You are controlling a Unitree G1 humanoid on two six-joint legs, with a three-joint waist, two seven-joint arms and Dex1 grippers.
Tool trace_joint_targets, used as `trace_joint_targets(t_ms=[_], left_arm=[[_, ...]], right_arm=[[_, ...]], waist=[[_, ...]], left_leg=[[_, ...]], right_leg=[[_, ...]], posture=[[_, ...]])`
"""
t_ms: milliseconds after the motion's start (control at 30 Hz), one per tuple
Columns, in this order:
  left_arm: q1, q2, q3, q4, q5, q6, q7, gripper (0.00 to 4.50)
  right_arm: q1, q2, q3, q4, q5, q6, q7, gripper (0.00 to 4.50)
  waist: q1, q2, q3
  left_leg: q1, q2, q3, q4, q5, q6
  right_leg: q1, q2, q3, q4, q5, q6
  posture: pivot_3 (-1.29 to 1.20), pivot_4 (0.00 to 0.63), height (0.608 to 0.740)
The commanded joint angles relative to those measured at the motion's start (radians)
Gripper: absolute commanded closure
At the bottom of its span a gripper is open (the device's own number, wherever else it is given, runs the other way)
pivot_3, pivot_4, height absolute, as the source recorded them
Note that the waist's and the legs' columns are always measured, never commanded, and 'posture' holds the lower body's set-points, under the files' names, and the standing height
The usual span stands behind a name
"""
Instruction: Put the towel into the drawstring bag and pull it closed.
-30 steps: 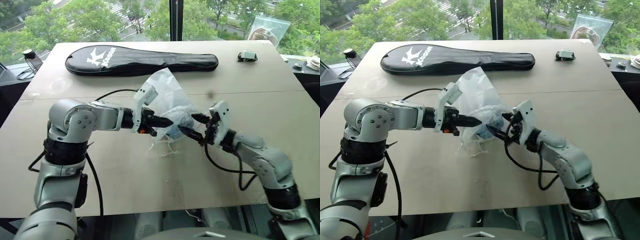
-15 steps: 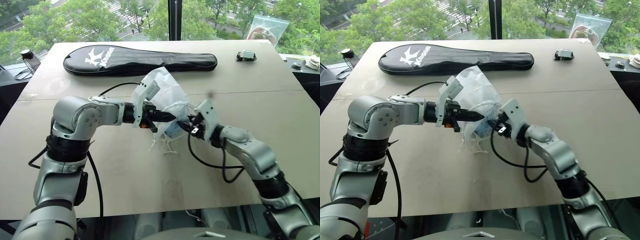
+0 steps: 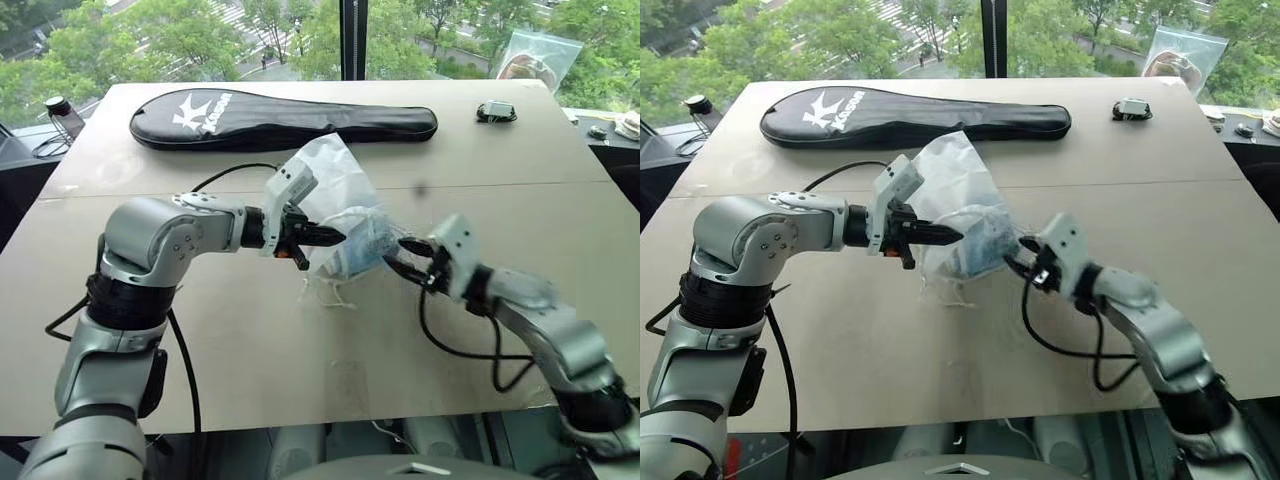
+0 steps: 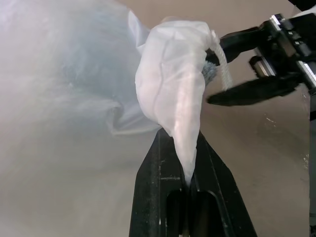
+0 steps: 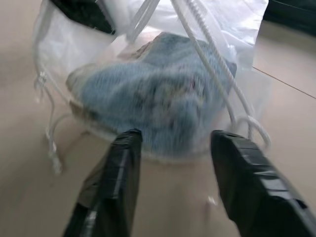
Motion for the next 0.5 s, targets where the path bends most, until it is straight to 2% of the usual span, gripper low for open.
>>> trace_joint_targets(t_ms=[33,100,500], left_arm=[[-0.021,0.007,0.016,-0.016,0.013,-0.033,-0.022,4.50],[-0.024,0.005,0.013,-0.014,0.021,-0.040,-0.027,4.50],[-0.025,-0.004,0.012,-0.028,0.048,-0.049,-0.033,4.50]], right_arm=[[-0.010,-0.005,-0.034,-0.044,-0.029,0.023,-0.047,1.64],[-0.021,0.006,-0.041,-0.024,-0.058,0.032,-0.087,1.64],[-0.047,0.071,-0.044,0.110,-0.081,0.029,-0.116,1.64]], waist=[[-0.002,0.000,0.000],[0.001,0.000,0.000],[0.003,0.000,0.000]], left_leg=[[0.001,0.000,0.001,0.000,0.000,0.000],[0.001,0.000,0.001,0.000,0.000,0.000],[0.000,0.000,0.000,0.000,0.000,0.000]], right_leg=[[0.000,0.000,0.002,0.001,0.000,0.000],[0.000,0.001,0.001,0.001,0.000,0.000],[0.000,0.000,0.001,0.000,0.000,0.000]], posture=[[0.00,0.150,0.740],[0.00,0.150,0.740],[0.00,0.150,0.740]])
